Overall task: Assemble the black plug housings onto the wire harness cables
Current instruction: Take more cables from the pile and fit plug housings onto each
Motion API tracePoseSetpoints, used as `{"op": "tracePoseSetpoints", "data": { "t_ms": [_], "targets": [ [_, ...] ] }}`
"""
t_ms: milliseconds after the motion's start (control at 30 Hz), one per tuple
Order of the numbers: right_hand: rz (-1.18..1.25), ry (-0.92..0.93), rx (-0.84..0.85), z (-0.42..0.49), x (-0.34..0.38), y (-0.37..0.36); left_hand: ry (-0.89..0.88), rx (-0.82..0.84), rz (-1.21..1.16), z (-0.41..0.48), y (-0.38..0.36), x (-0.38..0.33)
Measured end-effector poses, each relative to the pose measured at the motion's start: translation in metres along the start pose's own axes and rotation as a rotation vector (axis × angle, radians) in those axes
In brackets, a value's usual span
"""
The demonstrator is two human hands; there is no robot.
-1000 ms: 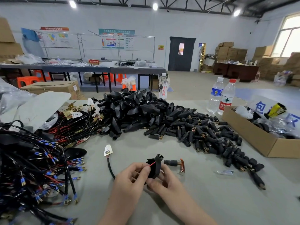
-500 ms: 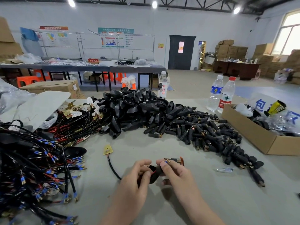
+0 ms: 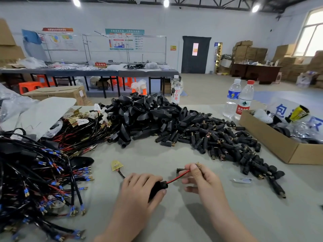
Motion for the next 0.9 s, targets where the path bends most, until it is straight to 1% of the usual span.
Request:
{"op": "tracePoseSetpoints", "data": {
  "t_ms": [100, 200, 267, 300, 400, 467, 600, 667, 700, 800, 900],
  "targets": [
    [0.053, -0.051, -0.022, -0.001, -0.003, -0.001, 0.007, -0.004, 0.054, 0.000, 0.003, -0.002],
    [0.117, -0.098, -0.125, 0.002, -0.003, 0.006, 0.068, -0.004, 0.088, -0.001, 0.008, 0.004],
    [0.180, -0.111, -0.217, 0.004, -0.003, 0.014, 0.093, 0.044, 0.146, -0.003, 0.011, 0.014],
    [0.208, -0.113, -0.248, 0.004, -0.003, 0.018, 0.114, 0.094, 0.142, -0.004, 0.012, 0.019],
    [0.265, -0.116, -0.281, 0.004, -0.004, 0.021, 0.218, 0.196, 0.072, -0.004, 0.011, 0.036],
    [0.280, -0.100, -0.288, 0.005, -0.003, 0.022, 0.246, 0.223, 0.041, -0.004, 0.007, 0.045],
    [0.293, -0.046, -0.388, 0.006, 0.004, 0.036, 0.219, 0.222, 0.017, -0.005, 0.010, 0.046],
    [0.310, -0.058, -0.432, 0.006, 0.004, 0.042, 0.175, 0.154, 0.005, -0.006, 0.011, 0.044],
    [0.319, -0.071, -0.444, 0.006, 0.004, 0.044, 0.181, 0.123, -0.010, -0.006, 0.011, 0.045],
    [0.389, -0.098, -0.434, 0.007, 0.003, 0.044, 0.270, 0.158, -0.066, -0.008, 0.009, 0.047],
    [0.432, -0.143, -0.316, 0.007, 0.000, 0.033, 0.291, 0.186, -0.074, -0.008, 0.007, 0.052]
  ]
}}
Point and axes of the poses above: each hand's wrist, its own z-axis towards the middle knuckle, its own y-axis out of the back of the hand, x = y × z, the point moved 1 cm from there along z, towards the middle knuckle, and after that the axes turned 8 degrees about x, right-handed, at the moved point
